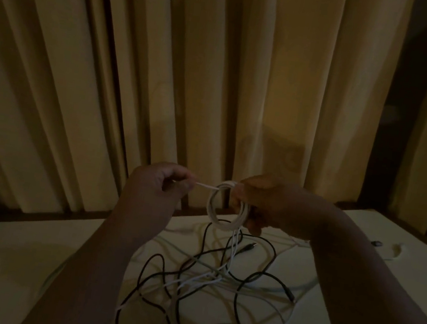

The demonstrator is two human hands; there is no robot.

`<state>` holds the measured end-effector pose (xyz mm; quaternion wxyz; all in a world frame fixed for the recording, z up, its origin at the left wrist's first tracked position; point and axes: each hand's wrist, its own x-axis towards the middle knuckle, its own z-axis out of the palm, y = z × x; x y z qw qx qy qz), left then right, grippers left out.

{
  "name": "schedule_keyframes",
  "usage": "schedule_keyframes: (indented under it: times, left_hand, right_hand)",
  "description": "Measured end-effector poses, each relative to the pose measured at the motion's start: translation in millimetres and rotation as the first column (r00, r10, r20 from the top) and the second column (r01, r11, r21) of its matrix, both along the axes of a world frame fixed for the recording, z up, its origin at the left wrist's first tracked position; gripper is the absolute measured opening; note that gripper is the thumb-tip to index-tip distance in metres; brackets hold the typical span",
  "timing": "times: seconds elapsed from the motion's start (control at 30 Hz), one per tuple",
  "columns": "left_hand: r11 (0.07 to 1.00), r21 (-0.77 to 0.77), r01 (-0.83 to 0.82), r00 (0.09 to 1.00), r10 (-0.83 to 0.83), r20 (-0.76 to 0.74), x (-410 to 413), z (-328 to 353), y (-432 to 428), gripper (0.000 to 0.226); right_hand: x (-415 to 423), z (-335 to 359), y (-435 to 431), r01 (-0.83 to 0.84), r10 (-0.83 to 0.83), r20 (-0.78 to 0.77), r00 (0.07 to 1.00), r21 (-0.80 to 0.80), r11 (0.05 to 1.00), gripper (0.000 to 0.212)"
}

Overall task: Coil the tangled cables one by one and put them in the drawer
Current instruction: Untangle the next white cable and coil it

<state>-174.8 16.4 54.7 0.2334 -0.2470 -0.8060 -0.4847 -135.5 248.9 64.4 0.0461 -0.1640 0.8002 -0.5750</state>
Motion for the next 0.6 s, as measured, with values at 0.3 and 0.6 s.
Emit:
schedule_keyframes:
  times: [0.3, 0.6]
  left_hand:
    - [0.992, 0.011, -0.124, 0.956, 0.122, -0.267, -10.7, -5.5, -0.3, 0.013]
    - [0.878, 0.478, 0.004, 0.974, -0.113, 0.198, -1.6, -14.9, 25.3, 0.015]
  right_hand:
    - [-0.6, -1.1, -19.8, -0.032, 0.006, -0.103, 0.995, -0.255, 0.966, 0.035]
    - [-6.4, -9.6, -39.2, -0.027, -0.039, -0.152, 0.988, -0.408, 0.912, 0.031]
